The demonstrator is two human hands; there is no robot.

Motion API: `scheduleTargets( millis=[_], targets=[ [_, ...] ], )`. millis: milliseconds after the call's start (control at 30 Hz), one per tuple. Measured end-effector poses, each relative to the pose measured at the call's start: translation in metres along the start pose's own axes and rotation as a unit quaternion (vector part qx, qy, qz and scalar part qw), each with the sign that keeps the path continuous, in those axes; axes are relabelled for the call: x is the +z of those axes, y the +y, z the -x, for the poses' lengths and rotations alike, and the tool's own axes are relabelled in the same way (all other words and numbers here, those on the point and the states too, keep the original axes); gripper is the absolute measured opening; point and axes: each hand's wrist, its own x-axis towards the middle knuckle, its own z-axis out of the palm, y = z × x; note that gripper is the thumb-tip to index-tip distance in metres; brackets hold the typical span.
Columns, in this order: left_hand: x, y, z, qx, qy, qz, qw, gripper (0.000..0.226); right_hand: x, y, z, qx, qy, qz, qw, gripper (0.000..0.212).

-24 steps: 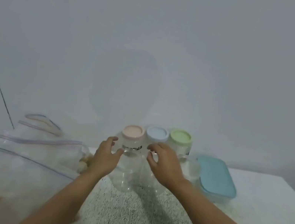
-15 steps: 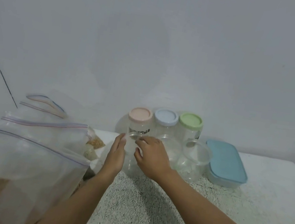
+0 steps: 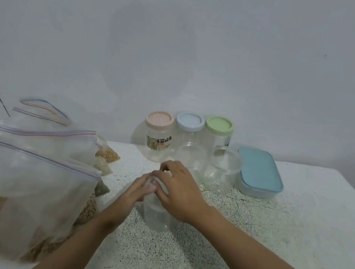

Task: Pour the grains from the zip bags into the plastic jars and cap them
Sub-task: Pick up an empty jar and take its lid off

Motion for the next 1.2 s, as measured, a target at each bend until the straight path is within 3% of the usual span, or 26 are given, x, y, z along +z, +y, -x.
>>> scheduleTargets(
  millis=[133, 267, 333, 433, 600, 767, 867, 967, 1067, 1133, 1200],
  targets=[
    [0.011, 0.005, 0.006, 0.020, -0.093, -0.052, 0.994, 0.092, -0.009, 0.001, 0.015, 0.062, -0.039, -0.067, 0.995, 0.035],
    [0.032, 0.006, -0.006, 0.035, -0.057, -0.090, 0.994, 0.111, -0.016, -0.001, 0.014, 0.124, -0.053, -0.032, 0.990, 0.056],
    [0.043, 0.002, -0.013, 0.079, -0.044, -0.133, 0.987, 0.104, -0.011, -0.003, 0.017, 0.123, -0.044, 0.027, 0.991, 0.062],
    [0.052, 0.001, -0.017, 0.133, -0.041, -0.193, 0.971, 0.082, -0.003, -0.001, 0.021, 0.121, 0.015, 0.020, 0.992, 0.054],
    [0.044, -0.006, -0.025, 0.100, -0.047, -0.141, 0.984, 0.069, -0.005, 0.012, 0.017, 0.062, 0.026, -0.025, 0.997, 0.046],
    [0.039, -0.007, -0.028, 0.092, -0.069, -0.141, 0.983, 0.072, -0.019, 0.028, 0.012, -0.064, -0.064, -0.067, 0.994, 0.039],
    [0.040, 0.000, -0.029, 0.103, -0.101, -0.170, 0.975, 0.064, -0.024, 0.030, 0.010, -0.107, -0.101, -0.035, 0.989, 0.044],
    [0.041, 0.001, -0.028, 0.105, -0.103, -0.194, 0.970, 0.061, -0.031, 0.025, 0.014, -0.101, -0.108, 0.097, 0.984, 0.063],
    [0.041, 0.001, -0.029, 0.081, -0.094, -0.168, 0.978, 0.066, -0.043, 0.011, 0.019, -0.021, -0.117, 0.197, 0.973, 0.069],
    [0.041, 0.000, -0.030, 0.084, -0.100, -0.183, 0.974, 0.058, -0.052, 0.004, 0.015, 0.003, -0.179, 0.165, 0.970, 0.064],
    [0.042, -0.003, -0.029, 0.091, -0.102, -0.191, 0.972, 0.069, -0.063, 0.000, 0.007, -0.015, -0.253, 0.012, 0.967, 0.050]
  ],
)
